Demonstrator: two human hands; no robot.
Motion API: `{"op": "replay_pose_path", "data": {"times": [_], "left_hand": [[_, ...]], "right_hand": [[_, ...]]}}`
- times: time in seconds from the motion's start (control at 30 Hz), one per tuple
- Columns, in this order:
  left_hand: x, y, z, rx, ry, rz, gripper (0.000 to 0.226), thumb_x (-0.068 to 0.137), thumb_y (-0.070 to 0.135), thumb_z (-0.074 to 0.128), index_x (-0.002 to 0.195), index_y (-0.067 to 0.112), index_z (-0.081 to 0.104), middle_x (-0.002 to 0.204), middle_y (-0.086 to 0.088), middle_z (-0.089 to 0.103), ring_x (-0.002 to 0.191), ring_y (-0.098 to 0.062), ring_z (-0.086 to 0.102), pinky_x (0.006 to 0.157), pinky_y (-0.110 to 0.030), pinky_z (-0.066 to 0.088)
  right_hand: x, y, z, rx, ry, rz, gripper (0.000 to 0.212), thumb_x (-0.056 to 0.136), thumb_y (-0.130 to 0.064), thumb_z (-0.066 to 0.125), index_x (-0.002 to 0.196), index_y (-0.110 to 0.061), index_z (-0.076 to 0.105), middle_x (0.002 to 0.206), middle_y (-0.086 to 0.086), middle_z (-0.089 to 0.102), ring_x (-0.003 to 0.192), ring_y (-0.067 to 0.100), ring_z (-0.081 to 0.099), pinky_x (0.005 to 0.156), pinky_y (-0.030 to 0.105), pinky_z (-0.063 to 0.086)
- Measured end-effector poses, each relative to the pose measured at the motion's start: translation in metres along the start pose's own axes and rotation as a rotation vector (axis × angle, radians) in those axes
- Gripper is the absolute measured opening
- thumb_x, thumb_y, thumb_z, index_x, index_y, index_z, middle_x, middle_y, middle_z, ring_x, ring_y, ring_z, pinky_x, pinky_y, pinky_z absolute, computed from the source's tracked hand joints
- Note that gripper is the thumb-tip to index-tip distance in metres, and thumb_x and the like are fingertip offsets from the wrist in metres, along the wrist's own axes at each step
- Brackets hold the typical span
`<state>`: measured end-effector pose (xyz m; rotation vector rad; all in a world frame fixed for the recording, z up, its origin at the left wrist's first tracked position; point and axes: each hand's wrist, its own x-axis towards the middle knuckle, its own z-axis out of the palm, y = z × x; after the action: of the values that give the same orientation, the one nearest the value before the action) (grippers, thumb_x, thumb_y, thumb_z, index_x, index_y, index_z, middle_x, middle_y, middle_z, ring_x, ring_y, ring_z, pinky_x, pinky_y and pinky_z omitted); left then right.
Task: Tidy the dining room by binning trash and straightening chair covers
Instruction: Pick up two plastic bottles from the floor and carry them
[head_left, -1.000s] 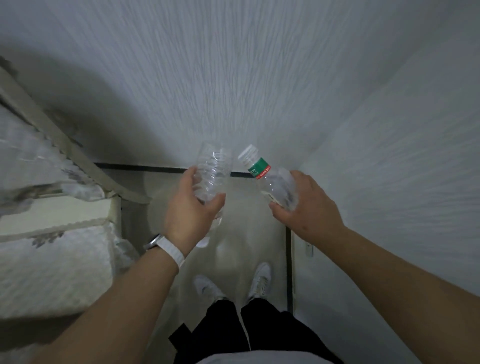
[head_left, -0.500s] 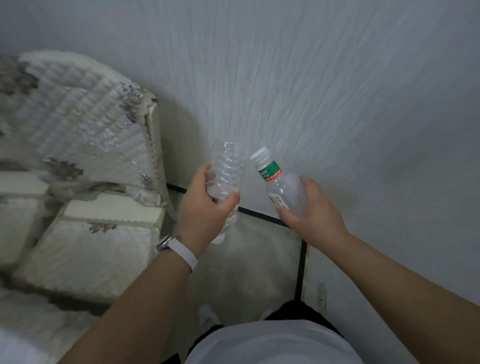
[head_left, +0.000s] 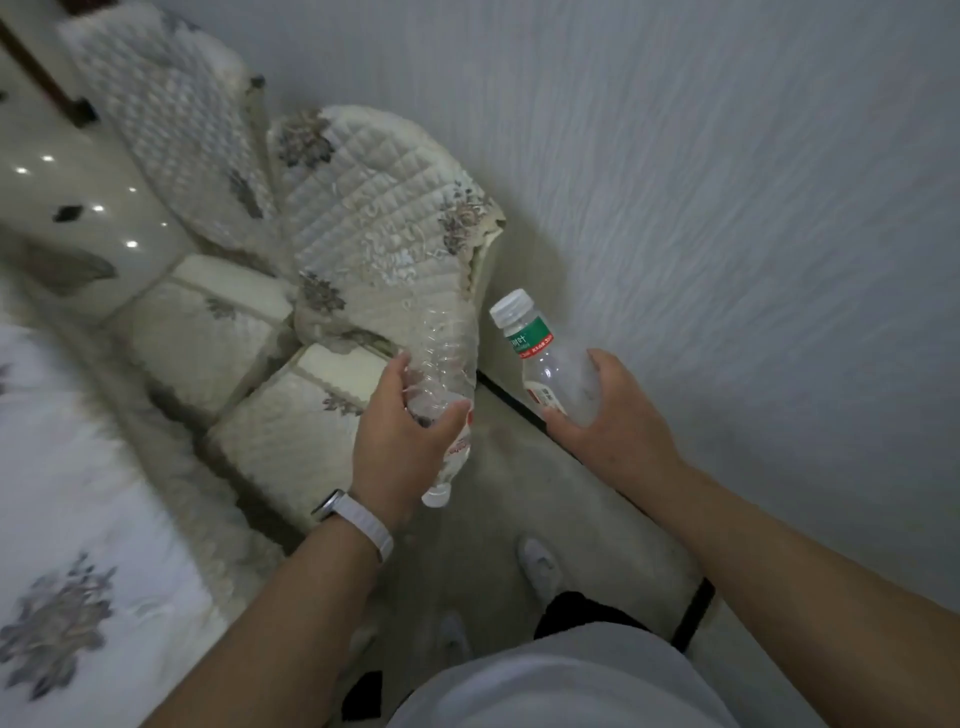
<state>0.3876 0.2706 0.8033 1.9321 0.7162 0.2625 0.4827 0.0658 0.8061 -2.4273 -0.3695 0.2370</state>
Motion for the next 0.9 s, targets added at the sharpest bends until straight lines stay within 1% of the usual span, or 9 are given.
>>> {"op": "replay_pose_path", "data": {"times": [0.1,0.17,0.3,0.43,0.53,0.67,0.73,0.8,0.9], "left_hand": [[0.006,0.005,-0.004,0.024,0.093,-0.071,0.083,0.077,0.037,0.082,0.147,0.026,0.039,0.130,0.008,0.058,0.109,-0.007,0.061,0.095,-0.037,0.054],[0.009,0.007,-0.008,0.030,0.151,-0.109,0.082,0.078,0.035,0.082,0.147,0.026,0.039,0.129,0.008,0.057,0.108,-0.006,0.060,0.095,-0.030,0.052],[0.005,0.007,-0.020,0.035,0.318,-0.184,0.082,0.077,0.035,0.083,0.146,0.026,0.039,0.123,0.013,0.056,0.108,-0.002,0.058,0.089,-0.015,0.048],[-0.013,0.000,-0.042,-0.018,0.489,-0.280,0.077,0.073,0.045,0.082,0.139,0.030,0.046,0.123,0.011,0.064,0.109,-0.008,0.064,0.092,-0.035,0.056],[-0.042,-0.001,-0.065,-0.013,0.659,-0.356,0.072,0.078,0.034,0.081,0.140,0.029,0.045,0.117,0.016,0.065,0.101,0.000,0.065,0.085,-0.022,0.055],[-0.099,-0.015,-0.097,-0.033,0.857,-0.441,0.075,0.077,0.031,0.083,0.141,0.028,0.044,0.117,0.016,0.063,0.094,0.012,0.062,0.079,-0.012,0.052],[-0.131,-0.023,-0.111,-0.073,0.952,-0.485,0.074,0.077,0.030,0.083,0.140,0.029,0.045,0.121,0.012,0.063,0.097,0.008,0.063,0.082,-0.017,0.053],[-0.163,-0.033,-0.123,-0.096,1.042,-0.520,0.074,0.078,0.028,0.083,0.140,0.029,0.044,0.122,0.010,0.061,0.100,0.005,0.062,0.081,-0.015,0.051],[-0.206,-0.047,-0.138,-0.131,1.131,-0.532,0.071,0.079,0.023,0.082,0.138,0.029,0.045,0.118,0.015,0.060,0.095,0.018,0.058,0.073,-0.005,0.048]], "right_hand": [[0.034,-0.003,0.008,0.017,-0.089,-0.049,0.064,0.071,-0.057,0.072,0.124,-0.033,0.044,0.113,-0.012,0.056,0.099,0.016,0.059,0.081,0.037,0.051],[0.057,-0.008,0.012,0.018,-0.147,-0.098,0.063,0.072,-0.058,0.072,0.123,-0.033,0.045,0.113,-0.012,0.056,0.103,0.018,0.059,0.083,0.037,0.050],[0.093,-0.028,0.030,0.059,-0.292,-0.255,0.059,0.074,-0.052,0.076,0.122,-0.033,0.047,0.110,-0.011,0.057,0.099,0.017,0.059,0.078,0.034,0.048],[0.107,-0.066,0.059,0.091,-0.456,-0.404,0.068,0.075,-0.048,0.076,0.132,-0.026,0.044,0.113,-0.011,0.048,0.101,0.015,0.052,0.080,0.031,0.041],[0.093,-0.103,0.081,0.115,-0.571,-0.516,0.067,0.075,-0.049,0.076,0.129,-0.027,0.043,0.111,-0.010,0.051,0.100,0.016,0.054,0.083,0.038,0.048],[0.053,-0.148,0.106,0.100,-0.729,-0.661,0.067,0.076,-0.049,0.074,0.129,-0.027,0.042,0.112,-0.008,0.051,0.100,0.017,0.055,0.085,0.041,0.050],[0.028,-0.165,0.117,0.084,-0.781,-0.723,0.065,0.079,-0.045,0.074,0.130,-0.024,0.042,0.111,-0.009,0.047,0.103,0.017,0.053,0.087,0.036,0.046],[0.000,-0.179,0.127,0.079,-0.822,-0.789,0.067,0.080,-0.046,0.074,0.134,-0.025,0.041,0.111,-0.012,0.042,0.103,0.012,0.048,0.085,0.030,0.040],[-0.039,-0.198,0.144,0.098,-0.880,-0.864,0.070,0.078,-0.048,0.075,0.136,-0.029,0.040,0.115,-0.015,0.045,0.104,0.007,0.048,0.086,0.029,0.041]]}}
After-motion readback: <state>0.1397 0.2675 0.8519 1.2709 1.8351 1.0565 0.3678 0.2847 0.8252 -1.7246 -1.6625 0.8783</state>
